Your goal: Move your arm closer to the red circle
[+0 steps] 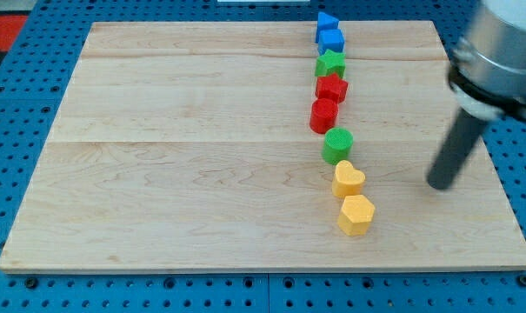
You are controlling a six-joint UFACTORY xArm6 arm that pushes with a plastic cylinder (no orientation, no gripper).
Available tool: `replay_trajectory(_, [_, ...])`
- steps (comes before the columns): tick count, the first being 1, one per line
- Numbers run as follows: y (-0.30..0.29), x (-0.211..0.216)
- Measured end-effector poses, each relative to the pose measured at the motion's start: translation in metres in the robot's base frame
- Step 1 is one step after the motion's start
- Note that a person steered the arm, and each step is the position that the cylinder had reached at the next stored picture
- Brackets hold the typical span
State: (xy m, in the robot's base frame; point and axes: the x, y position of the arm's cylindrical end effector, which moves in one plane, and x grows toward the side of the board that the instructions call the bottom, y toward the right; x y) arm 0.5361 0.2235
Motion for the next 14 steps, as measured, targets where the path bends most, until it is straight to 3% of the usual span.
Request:
replay_trajectory(1, [0.001, 0.07])
replay_trajectory(2, [-0.021, 0.083])
replay_trajectory(4, [-0.203, 0.08])
replay_trajectory(8, [-0.321, -0.061])
replay_trajectory(10, [-0.233, -0.086])
replay_trajectory(11, [-0.235, -0.124])
replay_trajectory(14, [-0.205, -0.146])
